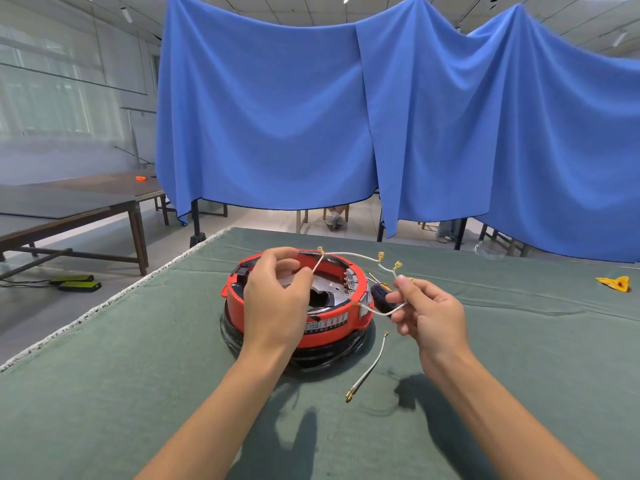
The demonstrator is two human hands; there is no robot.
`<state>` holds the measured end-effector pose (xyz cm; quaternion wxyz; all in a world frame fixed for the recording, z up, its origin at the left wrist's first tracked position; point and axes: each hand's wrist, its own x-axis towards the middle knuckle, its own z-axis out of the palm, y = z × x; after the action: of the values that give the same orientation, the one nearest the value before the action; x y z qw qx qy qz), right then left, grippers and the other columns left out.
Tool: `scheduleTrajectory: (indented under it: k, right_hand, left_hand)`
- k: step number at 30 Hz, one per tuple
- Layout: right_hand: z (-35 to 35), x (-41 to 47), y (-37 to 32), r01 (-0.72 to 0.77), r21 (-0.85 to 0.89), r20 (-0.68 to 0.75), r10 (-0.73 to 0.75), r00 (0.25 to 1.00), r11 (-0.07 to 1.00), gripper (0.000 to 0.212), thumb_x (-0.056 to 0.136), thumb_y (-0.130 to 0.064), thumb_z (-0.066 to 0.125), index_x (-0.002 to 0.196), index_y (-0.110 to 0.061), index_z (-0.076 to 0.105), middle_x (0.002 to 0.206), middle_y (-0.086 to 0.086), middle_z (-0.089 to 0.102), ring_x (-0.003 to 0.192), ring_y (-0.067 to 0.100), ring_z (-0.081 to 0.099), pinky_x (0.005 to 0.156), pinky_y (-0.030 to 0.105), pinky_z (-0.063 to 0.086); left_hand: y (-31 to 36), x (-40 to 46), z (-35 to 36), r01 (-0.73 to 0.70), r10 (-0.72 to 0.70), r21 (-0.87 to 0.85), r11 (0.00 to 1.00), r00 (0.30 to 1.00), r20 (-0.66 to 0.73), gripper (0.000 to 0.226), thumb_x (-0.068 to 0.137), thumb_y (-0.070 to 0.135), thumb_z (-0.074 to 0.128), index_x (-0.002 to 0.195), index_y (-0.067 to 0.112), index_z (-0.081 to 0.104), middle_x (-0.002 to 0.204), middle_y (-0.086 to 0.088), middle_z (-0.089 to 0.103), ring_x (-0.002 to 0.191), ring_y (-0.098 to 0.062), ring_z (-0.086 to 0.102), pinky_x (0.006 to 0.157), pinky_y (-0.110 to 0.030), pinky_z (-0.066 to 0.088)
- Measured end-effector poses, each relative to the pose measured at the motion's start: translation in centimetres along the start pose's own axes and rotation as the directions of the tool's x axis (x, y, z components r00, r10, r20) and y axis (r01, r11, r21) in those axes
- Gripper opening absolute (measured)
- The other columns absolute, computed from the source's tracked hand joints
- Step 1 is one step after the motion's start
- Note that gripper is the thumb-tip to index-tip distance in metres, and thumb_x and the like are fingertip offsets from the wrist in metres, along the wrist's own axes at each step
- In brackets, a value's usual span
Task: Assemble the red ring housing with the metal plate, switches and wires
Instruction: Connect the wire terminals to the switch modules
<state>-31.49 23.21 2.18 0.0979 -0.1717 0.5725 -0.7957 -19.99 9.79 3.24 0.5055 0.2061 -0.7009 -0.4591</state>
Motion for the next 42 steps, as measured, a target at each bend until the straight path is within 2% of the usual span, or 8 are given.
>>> scheduleTrajectory:
  k: [6, 13, 20, 24, 31, 34, 37, 42]
  right_hand:
    - [-0.3, 0.0, -0.3, -0.091, 0.199, -0.037, 0.1, 0.994, 0.976, 0.011, 0.092, -0.01, 0.058, 0.081, -0.007, 0.061, 0.064, 0.004, 0.072, 0.042, 0.007, 0.061, 0.037, 0.015, 0.046]
    - [0.2, -0.5, -0.2, -0.134, 0.205, -0.014, 0.139, 0.99, 0.97, 0.009, 0.092, -0.006, 0.056, 0.084, -0.005, 0.06, 0.067, 0.006, 0.073, 0.053, 0.015, 0.069, 0.044, 0.019, 0.053]
    - [0.9, -1.3, -0.3, -0.098, 0.124, -0.025, 0.102, 0.994, 0.987, 0.009, 0.094, -0.005, 0.054, 0.087, -0.003, 0.059, 0.066, 0.008, 0.073, 0.052, 0.015, 0.069, 0.043, 0.019, 0.051]
    - [1.8, -1.9, -0.3, -0.046, -0.02, -0.033, 0.045, 0.998, 0.999, 0.011, 0.093, -0.006, 0.055, 0.084, -0.004, 0.06, 0.064, 0.006, 0.072, 0.044, 0.012, 0.064, 0.037, 0.018, 0.045]
    - [3.2, -2.3, 0.0, 0.045, -0.206, -0.048, -0.056, 0.997, 0.977, 0.014, 0.089, -0.01, 0.062, 0.076, -0.006, 0.063, 0.066, 0.002, 0.073, 0.034, 0.007, 0.049, 0.033, 0.016, 0.034]
    - [4.2, -2.6, 0.3, 0.127, -0.312, 0.013, -0.13, 0.991, 0.941, 0.012, 0.084, -0.018, 0.069, 0.072, -0.017, 0.071, 0.071, -0.001, 0.074, 0.046, 0.001, 0.053, 0.049, 0.023, 0.042]
    - [4.9, -2.0, 0.4, 0.181, -0.434, 0.047, -0.179, 0.983, 0.883, 0.015, 0.079, -0.027, 0.075, 0.065, -0.033, 0.073, 0.081, -0.004, 0.071, 0.09, 0.017, 0.064, 0.079, 0.039, 0.05]
    - [5.0, 0.1, -0.1, 0.155, -0.541, 0.098, -0.122, 0.988, 0.827, 0.024, 0.075, -0.036, 0.077, 0.057, -0.05, 0.07, 0.09, -0.002, 0.07, 0.112, 0.032, 0.052, 0.098, 0.053, 0.041]
  left_hand:
    - [0.1, -1.2, 0.1, -0.465, 0.44, 0.297, 0.834, 0.886, 0.15, 0.013, 0.076, 0.012, 0.053, 0.079, 0.012, 0.066, 0.079, 0.004, 0.061, 0.082, -0.014, 0.051, 0.072, -0.025, 0.04]
    - [-1.6, -1.2, 0.4, -0.512, 0.15, 0.623, 0.592, 0.829, 0.539, 0.029, 0.093, 0.035, 0.042, 0.109, 0.021, 0.06, 0.107, 0.003, 0.066, 0.102, -0.021, 0.055, 0.087, -0.035, 0.041]
    - [-0.5, -1.5, 0.1, -0.43, 0.194, 0.446, 0.785, 0.854, 0.482, 0.023, 0.088, 0.031, 0.048, 0.083, 0.021, 0.068, 0.079, 0.005, 0.069, 0.079, -0.018, 0.059, 0.067, -0.031, 0.043]
    - [0.5, -1.9, 0.1, -0.433, 0.21, 0.385, 0.815, 0.84, 0.501, 0.029, 0.082, 0.028, 0.048, 0.054, 0.021, 0.046, 0.051, 0.007, 0.047, 0.062, -0.016, 0.045, 0.058, -0.03, 0.03]
    - [1.7, -1.5, -0.9, -0.463, 0.437, 0.295, 0.835, 0.886, 0.155, 0.018, 0.082, 0.021, 0.053, 0.069, 0.017, 0.065, 0.061, 0.008, 0.061, 0.057, -0.01, 0.055, 0.051, -0.028, 0.045]
    - [1.4, -0.5, -0.9, -0.502, 0.495, 0.368, 0.783, 0.861, 0.119, 0.02, 0.083, 0.018, 0.053, 0.094, 0.013, 0.069, 0.088, 0.003, 0.067, 0.083, -0.013, 0.059, 0.068, -0.025, 0.049]
    - [1.1, 1.4, -0.3, -0.465, 0.383, 0.448, 0.764, 0.885, 0.266, 0.03, 0.092, 0.026, 0.051, 0.117, 0.013, 0.062, 0.115, 0.001, 0.062, 0.11, -0.016, 0.052, 0.091, -0.029, 0.04]
    - [0.1, 4.7, 1.0, -0.456, 0.276, 0.555, 0.695, 0.883, 0.38, 0.034, 0.096, 0.036, 0.047, 0.124, 0.02, 0.056, 0.121, 0.002, 0.056, 0.116, -0.016, 0.044, 0.096, -0.03, 0.031]
